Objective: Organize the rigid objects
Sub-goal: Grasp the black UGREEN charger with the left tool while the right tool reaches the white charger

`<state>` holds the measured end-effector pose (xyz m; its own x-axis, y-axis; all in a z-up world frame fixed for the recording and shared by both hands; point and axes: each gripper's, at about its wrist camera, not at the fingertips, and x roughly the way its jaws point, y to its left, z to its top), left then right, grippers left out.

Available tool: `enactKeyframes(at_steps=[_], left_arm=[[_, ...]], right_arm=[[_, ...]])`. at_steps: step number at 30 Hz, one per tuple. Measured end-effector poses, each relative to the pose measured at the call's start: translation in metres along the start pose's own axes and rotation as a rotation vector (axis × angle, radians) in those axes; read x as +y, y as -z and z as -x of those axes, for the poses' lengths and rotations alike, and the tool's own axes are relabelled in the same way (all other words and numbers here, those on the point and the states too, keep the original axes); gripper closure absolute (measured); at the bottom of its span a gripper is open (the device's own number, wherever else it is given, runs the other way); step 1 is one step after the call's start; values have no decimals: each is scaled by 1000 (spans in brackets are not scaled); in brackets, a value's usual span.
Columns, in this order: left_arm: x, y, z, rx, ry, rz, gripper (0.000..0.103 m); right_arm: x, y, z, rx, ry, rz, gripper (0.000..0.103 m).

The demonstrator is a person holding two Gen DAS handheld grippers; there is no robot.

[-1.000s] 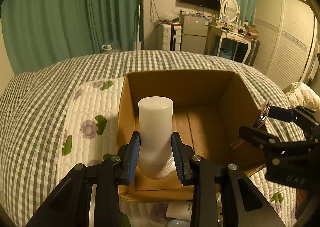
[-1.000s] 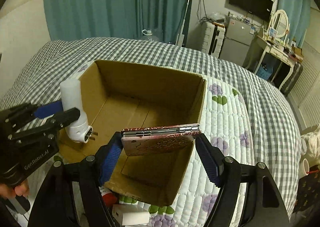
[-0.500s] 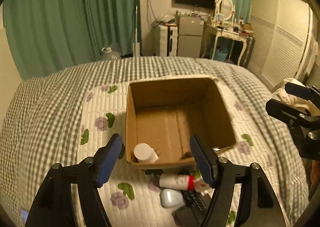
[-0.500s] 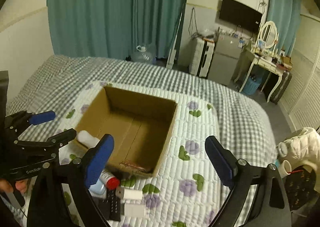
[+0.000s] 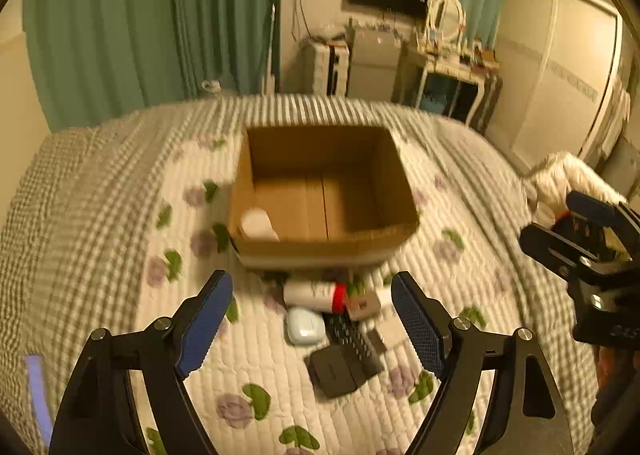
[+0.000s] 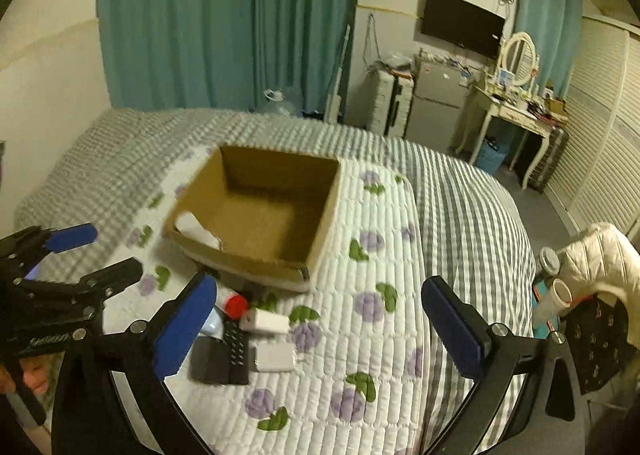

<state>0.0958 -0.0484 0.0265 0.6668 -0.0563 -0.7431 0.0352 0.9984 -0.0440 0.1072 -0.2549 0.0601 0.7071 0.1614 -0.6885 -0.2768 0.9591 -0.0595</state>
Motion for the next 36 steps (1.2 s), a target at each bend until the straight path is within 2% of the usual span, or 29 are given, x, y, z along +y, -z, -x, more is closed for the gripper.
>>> enactKeyframes(at_steps=[7,11,15,20,21,22,23,25,26,30,36], left_arm=[[3,55,-65,121,-19,65,19],[-5,86,-101,215,-52,9,19],[-12,103,-120,250,-34,-8,19],[-21,114,-142,276,-9,7,21],[-22,114,-144,270,-10,9,22],[-22,115,-144,255,-4,13,29],[-23,114,-143,247,23,16,41],[-26,114,-141,250,34,5,42],[-27,113,-138,250,38,-6,46],[-19,108,-125,244,57,35,52],[-16,104,-107,237,21,-3,55]], right_arm=[[2,53,-65,121,21,7,0],[1,69,-88,166,11,12,0],[2,76,-102,151,-14,19,0],[7,88,-125,189,-22,24,0],[9,90,-130,201,-30,24,0],[10,92,-134,210,-34,28,0],[13,95,-138,215,-37,35,0],[15,98,-142,217,-48,40,0],[16,99,-145,219,-54,41,0],[20,104,-153,232,-72,44,0],[19,107,-154,246,-79,16,2]])
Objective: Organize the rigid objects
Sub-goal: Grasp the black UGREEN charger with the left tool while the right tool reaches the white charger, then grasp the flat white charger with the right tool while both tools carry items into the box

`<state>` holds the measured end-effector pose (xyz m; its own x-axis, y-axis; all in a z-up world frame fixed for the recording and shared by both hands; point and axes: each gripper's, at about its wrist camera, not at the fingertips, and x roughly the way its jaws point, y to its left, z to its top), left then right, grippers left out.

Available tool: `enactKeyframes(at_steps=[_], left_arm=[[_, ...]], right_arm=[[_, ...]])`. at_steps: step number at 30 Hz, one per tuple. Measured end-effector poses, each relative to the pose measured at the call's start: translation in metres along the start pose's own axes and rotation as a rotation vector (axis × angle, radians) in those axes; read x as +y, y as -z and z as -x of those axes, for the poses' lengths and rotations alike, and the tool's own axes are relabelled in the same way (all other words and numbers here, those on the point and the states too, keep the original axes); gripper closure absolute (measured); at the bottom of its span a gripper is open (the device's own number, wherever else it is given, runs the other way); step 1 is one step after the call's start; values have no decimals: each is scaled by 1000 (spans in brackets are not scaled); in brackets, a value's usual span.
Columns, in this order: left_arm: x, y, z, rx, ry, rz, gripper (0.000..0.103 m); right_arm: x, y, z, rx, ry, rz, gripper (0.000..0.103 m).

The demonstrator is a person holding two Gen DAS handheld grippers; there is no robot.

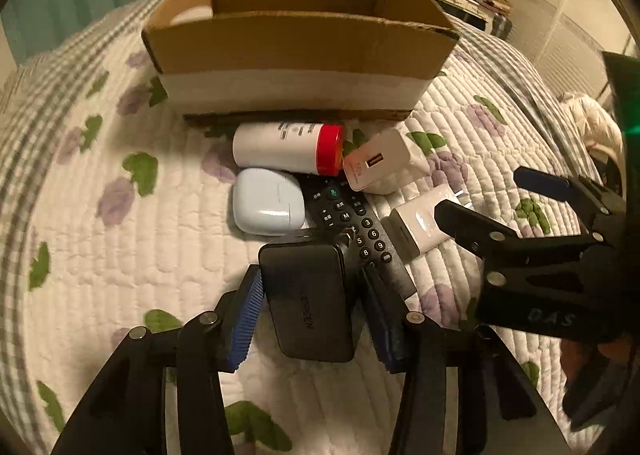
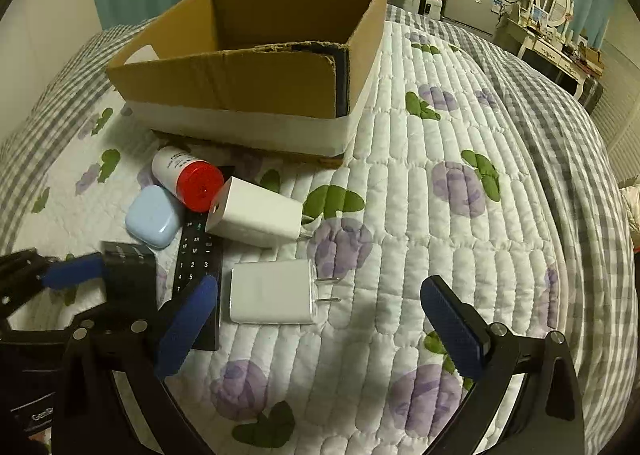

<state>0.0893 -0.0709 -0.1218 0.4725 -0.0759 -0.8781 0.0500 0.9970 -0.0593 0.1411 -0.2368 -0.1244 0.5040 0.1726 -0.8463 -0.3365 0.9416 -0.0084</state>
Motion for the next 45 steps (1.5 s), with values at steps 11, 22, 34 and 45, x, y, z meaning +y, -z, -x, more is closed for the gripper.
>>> enactKeyframes(at_steps=[11,22,34,45], left_arm=[[35,-18,20,-47,-53,85,57],[43,-18,9,-47,-94,74,57],[37,-20,18,-76,-83,59,58],[28,-67,76,-204,-28,40,58]], right_arm=[[11,6,-10,44,-10,33,14],[30,3,-39,81,20,84,34],[36,-3,-15,53,67,172,35],[24,-81,91,-185,64,196,35]])
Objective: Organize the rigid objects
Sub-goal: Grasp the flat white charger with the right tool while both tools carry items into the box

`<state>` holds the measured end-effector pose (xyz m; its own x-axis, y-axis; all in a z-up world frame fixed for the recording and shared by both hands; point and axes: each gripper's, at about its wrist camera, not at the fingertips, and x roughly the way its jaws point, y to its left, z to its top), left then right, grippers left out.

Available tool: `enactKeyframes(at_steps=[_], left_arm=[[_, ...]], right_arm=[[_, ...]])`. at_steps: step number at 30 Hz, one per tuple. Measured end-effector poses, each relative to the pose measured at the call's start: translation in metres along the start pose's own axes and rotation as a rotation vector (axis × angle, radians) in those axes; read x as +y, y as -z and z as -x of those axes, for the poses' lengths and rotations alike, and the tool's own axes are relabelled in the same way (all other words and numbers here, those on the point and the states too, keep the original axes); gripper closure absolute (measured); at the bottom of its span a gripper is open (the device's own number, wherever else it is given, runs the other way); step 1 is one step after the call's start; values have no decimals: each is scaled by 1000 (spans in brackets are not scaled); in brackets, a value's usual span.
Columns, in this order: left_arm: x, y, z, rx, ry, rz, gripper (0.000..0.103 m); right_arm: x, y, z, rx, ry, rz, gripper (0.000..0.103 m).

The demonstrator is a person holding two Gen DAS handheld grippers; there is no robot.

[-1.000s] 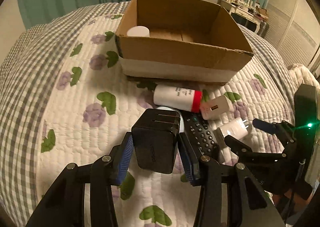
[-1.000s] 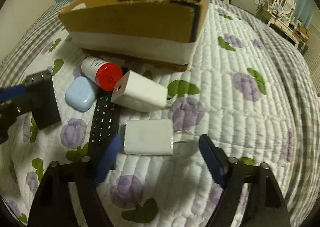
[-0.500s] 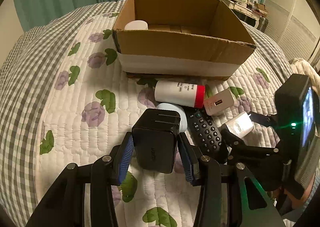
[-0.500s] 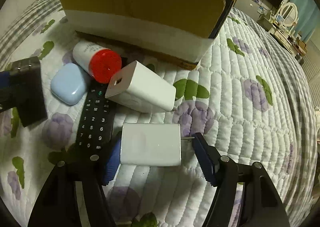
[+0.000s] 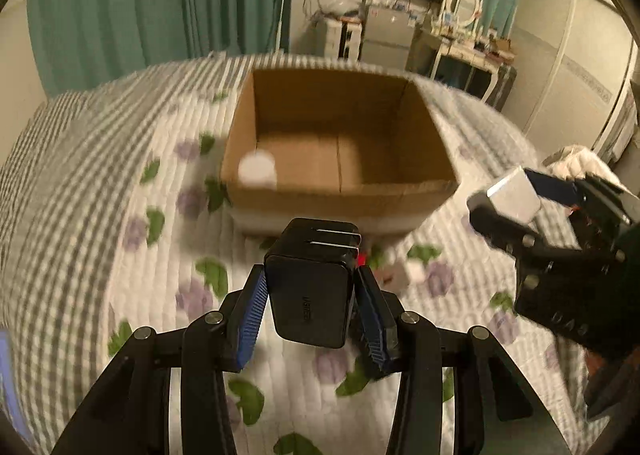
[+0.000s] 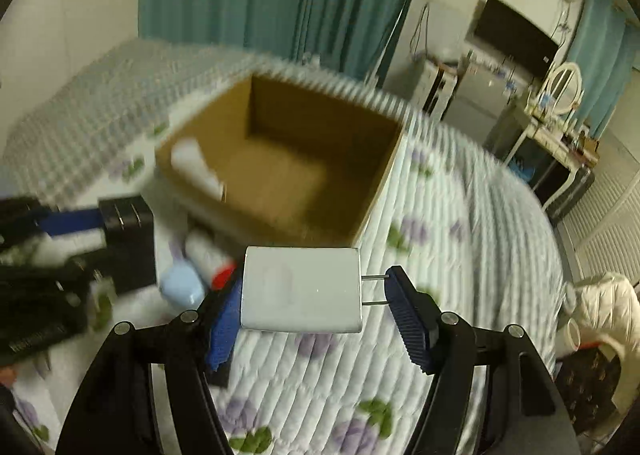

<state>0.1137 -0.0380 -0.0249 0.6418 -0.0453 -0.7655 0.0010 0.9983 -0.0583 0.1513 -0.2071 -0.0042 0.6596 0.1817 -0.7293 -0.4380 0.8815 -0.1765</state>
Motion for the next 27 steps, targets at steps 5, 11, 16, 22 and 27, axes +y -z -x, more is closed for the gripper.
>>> enactKeyframes(at_steps=[5,11,16,22,27], left_arm=[[-1,-32,13,-81,-12,-18,58],[3,-68,2,-138,-56,-70,58],[3,-92,-24,-174,-68,-115,58],[-9,-110,-64,-174,-61,-171,58],[-16,-113,-94,-139,-53,-191,58]], right_arm=[[-16,-39,24,-86,-7,-41,35],[-26,-70,19,-125,-4,-77,35],[-39,-85,-11,-104,2,-125,35],[-49,-96,-63,-61,6,-162,35],[-61,-95,-98,-29,3,-207,35]])
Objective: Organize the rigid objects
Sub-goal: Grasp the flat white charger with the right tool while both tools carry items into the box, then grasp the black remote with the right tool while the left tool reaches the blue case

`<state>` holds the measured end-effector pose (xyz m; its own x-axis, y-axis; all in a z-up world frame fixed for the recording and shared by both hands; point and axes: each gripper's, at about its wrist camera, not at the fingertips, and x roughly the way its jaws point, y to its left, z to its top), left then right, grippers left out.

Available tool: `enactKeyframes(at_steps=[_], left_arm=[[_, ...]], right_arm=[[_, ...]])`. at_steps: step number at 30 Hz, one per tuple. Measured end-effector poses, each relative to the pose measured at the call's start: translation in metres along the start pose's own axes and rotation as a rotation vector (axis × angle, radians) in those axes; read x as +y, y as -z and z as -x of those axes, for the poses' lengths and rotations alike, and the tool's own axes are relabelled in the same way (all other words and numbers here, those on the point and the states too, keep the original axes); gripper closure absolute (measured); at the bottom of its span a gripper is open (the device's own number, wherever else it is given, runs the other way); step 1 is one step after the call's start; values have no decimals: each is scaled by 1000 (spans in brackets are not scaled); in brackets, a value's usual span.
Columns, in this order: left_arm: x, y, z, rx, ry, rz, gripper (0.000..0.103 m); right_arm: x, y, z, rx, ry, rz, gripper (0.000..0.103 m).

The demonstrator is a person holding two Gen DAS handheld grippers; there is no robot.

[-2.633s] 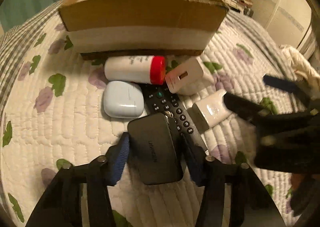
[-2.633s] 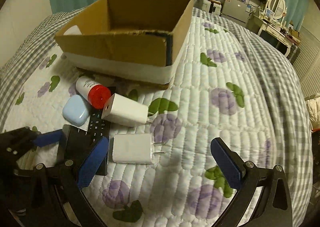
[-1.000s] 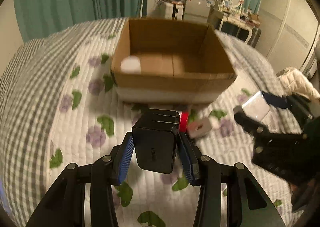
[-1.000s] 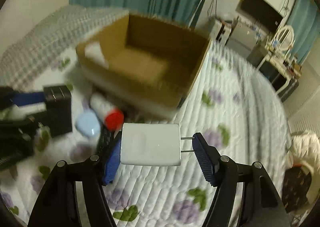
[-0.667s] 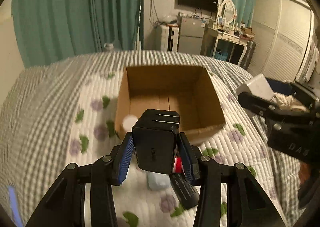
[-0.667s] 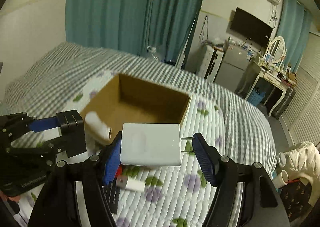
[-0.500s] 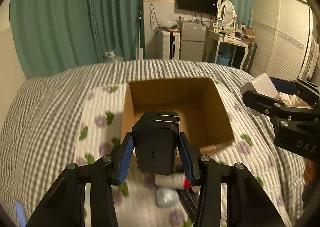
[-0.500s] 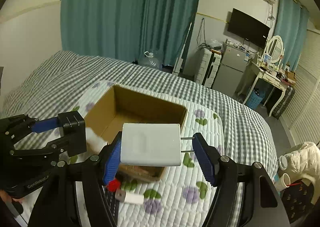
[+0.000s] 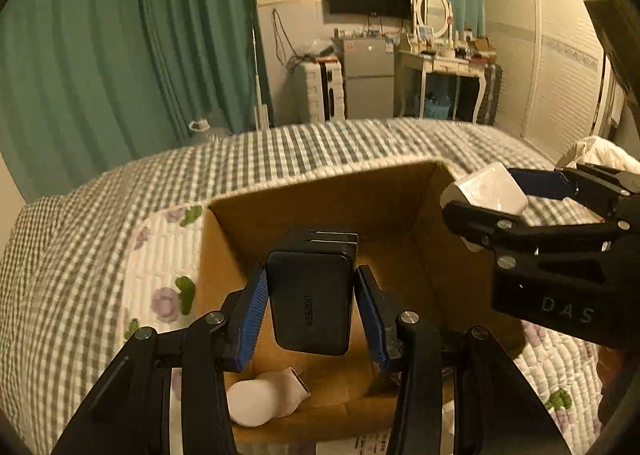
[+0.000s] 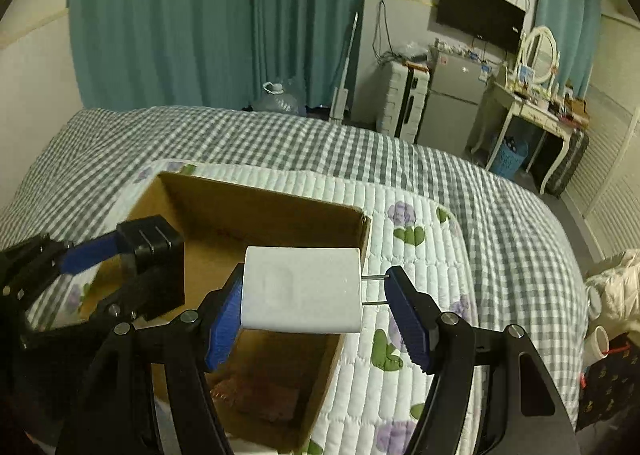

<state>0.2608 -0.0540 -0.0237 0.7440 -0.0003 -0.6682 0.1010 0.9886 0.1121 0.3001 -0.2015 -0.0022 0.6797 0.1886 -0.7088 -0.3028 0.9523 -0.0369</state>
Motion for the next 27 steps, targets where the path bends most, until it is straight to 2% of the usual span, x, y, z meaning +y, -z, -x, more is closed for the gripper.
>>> enactKeyframes(at_steps=[6,9,12,16,19,22,25,27], left_arm=[[-8,14,-20,49,6,-1,59],[-11,11,-11,-9,-1,-6,60],[-11,0,-1,-16,7,10,58],[-8,-5,6,34,-3,11,50],[-3,-2,19,42,-9,20,46],[3,3,43,32,-3,34,32],[12,12,75,28,34,66,30],[18,19,91,39,54,86,23]], right_arm=[[0,5,-19,20,-15,9,35],[0,7,-19,3,-28,12,35],[-2,5,-14,-10,-39,-4,23],[-9,-3,7,-44,-31,-37,19],[-12,-7,29,-46,-21,-34,17],[-10,-6,58,-62,0,-4,15],[-6,1,88,-71,17,28,13],[-2,8,107,-73,16,35,12]])
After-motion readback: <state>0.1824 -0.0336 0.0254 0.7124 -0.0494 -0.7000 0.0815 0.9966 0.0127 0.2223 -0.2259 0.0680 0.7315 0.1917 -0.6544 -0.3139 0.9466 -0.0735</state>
